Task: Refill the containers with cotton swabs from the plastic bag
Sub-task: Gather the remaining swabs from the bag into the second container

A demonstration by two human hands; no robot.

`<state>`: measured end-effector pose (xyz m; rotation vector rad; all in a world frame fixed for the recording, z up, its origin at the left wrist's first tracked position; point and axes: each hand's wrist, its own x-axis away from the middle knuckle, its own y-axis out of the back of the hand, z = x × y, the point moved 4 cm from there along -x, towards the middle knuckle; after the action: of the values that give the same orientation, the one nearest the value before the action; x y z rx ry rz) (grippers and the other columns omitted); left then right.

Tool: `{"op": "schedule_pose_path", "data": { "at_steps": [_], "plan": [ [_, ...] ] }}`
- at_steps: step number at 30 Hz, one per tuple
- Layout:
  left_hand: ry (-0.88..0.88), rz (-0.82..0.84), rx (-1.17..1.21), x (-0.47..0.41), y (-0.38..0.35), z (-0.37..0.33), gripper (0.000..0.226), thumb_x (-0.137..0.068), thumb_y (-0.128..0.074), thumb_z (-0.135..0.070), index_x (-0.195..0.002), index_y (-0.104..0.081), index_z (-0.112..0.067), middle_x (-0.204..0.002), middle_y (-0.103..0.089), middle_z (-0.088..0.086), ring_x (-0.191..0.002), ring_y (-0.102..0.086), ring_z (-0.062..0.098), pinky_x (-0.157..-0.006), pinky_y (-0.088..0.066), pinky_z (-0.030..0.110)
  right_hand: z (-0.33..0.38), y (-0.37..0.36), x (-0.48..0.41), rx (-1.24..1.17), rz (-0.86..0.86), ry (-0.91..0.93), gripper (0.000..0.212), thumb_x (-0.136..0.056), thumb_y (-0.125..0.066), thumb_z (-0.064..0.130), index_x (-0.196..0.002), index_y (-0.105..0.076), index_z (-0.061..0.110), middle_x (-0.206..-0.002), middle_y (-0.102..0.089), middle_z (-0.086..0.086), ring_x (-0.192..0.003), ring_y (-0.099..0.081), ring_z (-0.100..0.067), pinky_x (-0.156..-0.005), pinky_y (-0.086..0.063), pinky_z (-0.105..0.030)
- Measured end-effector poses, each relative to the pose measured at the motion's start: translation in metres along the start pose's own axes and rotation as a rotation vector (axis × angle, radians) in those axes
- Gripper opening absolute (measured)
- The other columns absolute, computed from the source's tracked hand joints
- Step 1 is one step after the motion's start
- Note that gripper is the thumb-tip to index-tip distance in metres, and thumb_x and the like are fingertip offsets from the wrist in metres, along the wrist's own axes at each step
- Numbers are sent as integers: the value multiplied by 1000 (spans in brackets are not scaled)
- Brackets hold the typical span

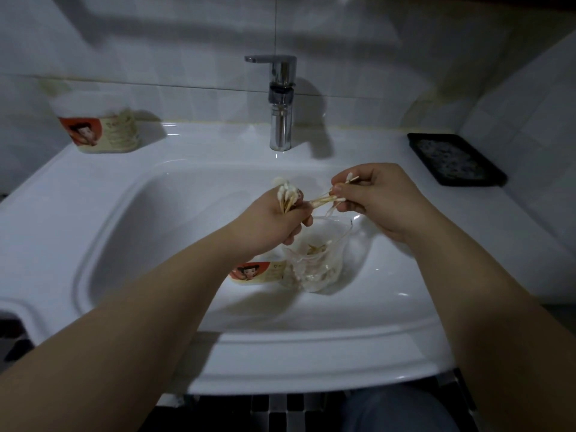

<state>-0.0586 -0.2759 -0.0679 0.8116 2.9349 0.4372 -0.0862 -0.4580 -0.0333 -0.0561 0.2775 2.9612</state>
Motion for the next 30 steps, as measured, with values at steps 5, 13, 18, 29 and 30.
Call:
{"op": "schedule_pose_path", "data": {
  "at_steps": [5, 13, 18, 29, 30],
  "plan": [
    [3, -122, -161, 1, 9, 4, 27, -93, -71, -36, -106, -56, -17, -81, -58, -3, -67, -56, 13, -63, -56, 33, -2, 6, -1, 1, -34, -16, 10, -88, -72, -8, -85, -73, 2, -85, -71, -17, -62, -69, -18, -67, -57, -20],
    [6, -276, -252, -1, 25, 3, 32, -78, -85, -39, -83, -62, -19, -70, -61, -3, -66, -59, 17, -79, -59, 49, -4, 4, 1, 42, -22, -25, 12, -87, -73, -8, -83, -73, 3, -83, -71, -15, -62, -69, -20, -67, -58, -22],
    [-42, -308, -277, 0, 22, 1, 26, -86, -78, -43, -89, -71, -18, -81, -71, -6, -63, -65, 9, -67, -56, 28, -4, -2, 4, 86, 43, -37, 9, -88, -73, -5, -89, -74, 4, -78, -72, -16, -63, -70, -21, -67, -59, -23],
    [-121, -105, -180, 0, 0, 1, 13, -92, -76, -18, -81, -69, -16, -67, -72, -8, -62, -69, 5, -53, -54, 19, -4, -17, 6, 92, 127, -39, 10, -89, -71, -7, -93, -73, 2, -76, -73, -14, -59, -71, -17, -63, -58, -20],
    [-122, -101, -204, 1, 0, 0, 16, -93, -74, -17, -78, -67, -17, -62, -70, -12, -56, -66, 2, -52, -51, 17, -4, -18, 6, 86, 124, -44, 10, -89, -71, -7, -93, -73, 2, -77, -73, -16, -59, -71, -18, -64, -59, -21]
  ]
}}
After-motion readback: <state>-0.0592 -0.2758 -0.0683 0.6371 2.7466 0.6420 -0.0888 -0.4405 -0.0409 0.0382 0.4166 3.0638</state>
